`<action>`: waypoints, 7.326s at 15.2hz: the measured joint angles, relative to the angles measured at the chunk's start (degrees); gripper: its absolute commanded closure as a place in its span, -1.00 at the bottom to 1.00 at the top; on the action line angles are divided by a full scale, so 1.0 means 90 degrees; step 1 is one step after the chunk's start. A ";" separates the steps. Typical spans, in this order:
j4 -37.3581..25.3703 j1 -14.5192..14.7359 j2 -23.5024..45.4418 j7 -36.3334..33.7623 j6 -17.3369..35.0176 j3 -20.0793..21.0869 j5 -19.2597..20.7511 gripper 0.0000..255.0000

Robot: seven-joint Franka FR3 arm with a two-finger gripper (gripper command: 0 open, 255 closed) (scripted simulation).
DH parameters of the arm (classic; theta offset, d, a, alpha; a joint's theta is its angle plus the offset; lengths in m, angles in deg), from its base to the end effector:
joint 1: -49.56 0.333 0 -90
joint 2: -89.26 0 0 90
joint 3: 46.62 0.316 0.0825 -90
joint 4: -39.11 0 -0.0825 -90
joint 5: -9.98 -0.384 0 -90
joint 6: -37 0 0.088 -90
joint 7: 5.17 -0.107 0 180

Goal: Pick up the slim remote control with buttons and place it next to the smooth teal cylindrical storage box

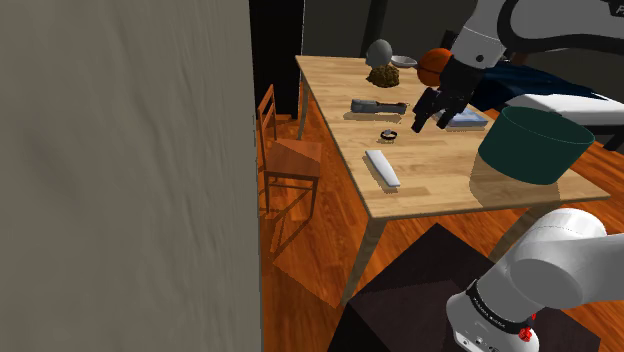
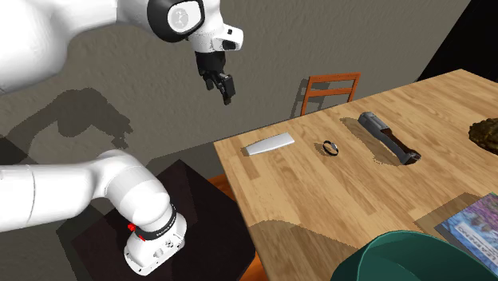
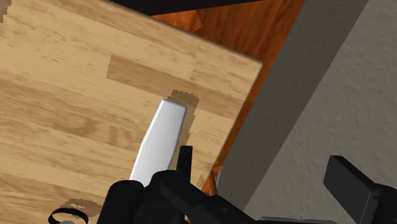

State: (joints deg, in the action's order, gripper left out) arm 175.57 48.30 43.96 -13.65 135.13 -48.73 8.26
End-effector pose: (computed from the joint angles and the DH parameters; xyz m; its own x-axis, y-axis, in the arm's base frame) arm 0.3189 -0.0193 0.5930 0.9732 -0.2014 0.1112 -0.1941 -0.9782 -0.0734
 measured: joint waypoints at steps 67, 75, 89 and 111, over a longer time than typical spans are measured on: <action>-0.0711 -0.0745 0.4126 -0.0557 0.2710 -0.0581 0.0283 1.00; -0.1151 -0.0741 0.3892 -0.0590 0.2035 -0.0561 0.0308 1.00; -0.2167 -0.0728 0.3692 -0.0620 0.0821 -0.0530 0.0318 1.00; -0.4428 -0.1495 0.5000 0.1241 -0.0159 -0.1580 0.0144 1.00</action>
State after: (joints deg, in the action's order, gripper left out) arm 135.72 34.84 88.96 -2.48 133.70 -62.95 9.55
